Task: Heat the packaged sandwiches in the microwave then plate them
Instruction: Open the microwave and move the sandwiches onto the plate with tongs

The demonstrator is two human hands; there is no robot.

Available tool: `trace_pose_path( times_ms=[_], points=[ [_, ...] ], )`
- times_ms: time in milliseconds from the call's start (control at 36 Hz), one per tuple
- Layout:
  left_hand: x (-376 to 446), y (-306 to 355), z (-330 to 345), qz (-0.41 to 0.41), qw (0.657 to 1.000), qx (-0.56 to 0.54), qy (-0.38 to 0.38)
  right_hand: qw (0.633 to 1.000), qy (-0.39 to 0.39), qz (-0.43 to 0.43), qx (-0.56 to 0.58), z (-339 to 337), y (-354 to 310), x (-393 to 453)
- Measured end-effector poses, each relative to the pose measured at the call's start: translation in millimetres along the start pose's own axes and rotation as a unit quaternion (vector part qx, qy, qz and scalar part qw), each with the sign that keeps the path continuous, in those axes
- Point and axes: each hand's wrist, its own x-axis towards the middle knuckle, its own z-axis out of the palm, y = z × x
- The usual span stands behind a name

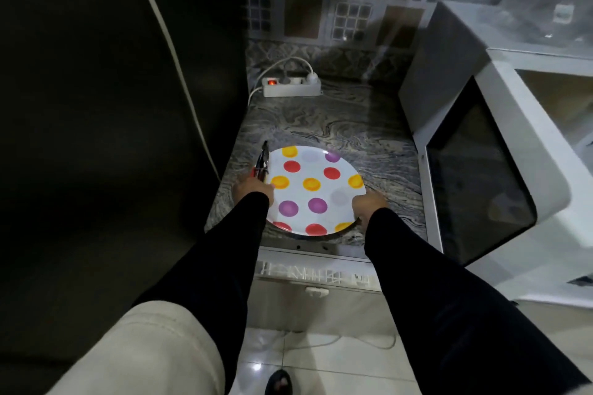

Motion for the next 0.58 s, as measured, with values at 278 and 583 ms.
trace_pose_path(
  times_ms=[278, 583],
  points=[
    [-53, -10, -25, 0.009, 0.996, -0.084, 0.039, 0.992, -0.034, -0.004, 0.119, -10, 14, -23],
    [-161, -53, -24, -0.022, 0.973, -0.210, 0.097, 0.977, -0.078, -0.050, 0.192, -46, 60, -109]
  ],
)
